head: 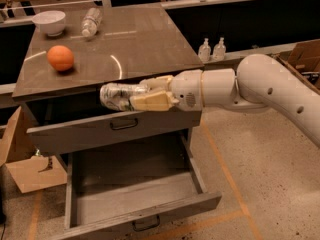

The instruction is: Place 7up can into middle drawer

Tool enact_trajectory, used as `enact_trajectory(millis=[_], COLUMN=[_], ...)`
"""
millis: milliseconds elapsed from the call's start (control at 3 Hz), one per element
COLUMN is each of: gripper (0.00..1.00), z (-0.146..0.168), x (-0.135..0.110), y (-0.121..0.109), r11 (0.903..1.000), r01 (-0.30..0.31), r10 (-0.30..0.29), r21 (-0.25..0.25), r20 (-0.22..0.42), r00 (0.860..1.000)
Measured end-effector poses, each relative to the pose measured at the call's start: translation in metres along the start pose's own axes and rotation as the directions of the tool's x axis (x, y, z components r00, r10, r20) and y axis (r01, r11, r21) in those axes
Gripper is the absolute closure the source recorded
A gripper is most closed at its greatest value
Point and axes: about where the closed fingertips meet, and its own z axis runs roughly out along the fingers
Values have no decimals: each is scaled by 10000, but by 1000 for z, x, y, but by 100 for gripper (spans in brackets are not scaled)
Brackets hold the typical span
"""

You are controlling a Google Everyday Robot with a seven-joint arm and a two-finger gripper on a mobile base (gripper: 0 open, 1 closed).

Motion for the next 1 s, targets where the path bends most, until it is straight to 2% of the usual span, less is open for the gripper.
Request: enact_trajectory(millis=[333, 1000], gripper=[100, 100], z=[-2, 2], x=[58, 61], y=[30, 29], r11=[9975, 9969], r01=[-632, -629], r10=[678, 699], r21=[313, 466], r20=[-1785, -1683], r00=[9816, 9833])
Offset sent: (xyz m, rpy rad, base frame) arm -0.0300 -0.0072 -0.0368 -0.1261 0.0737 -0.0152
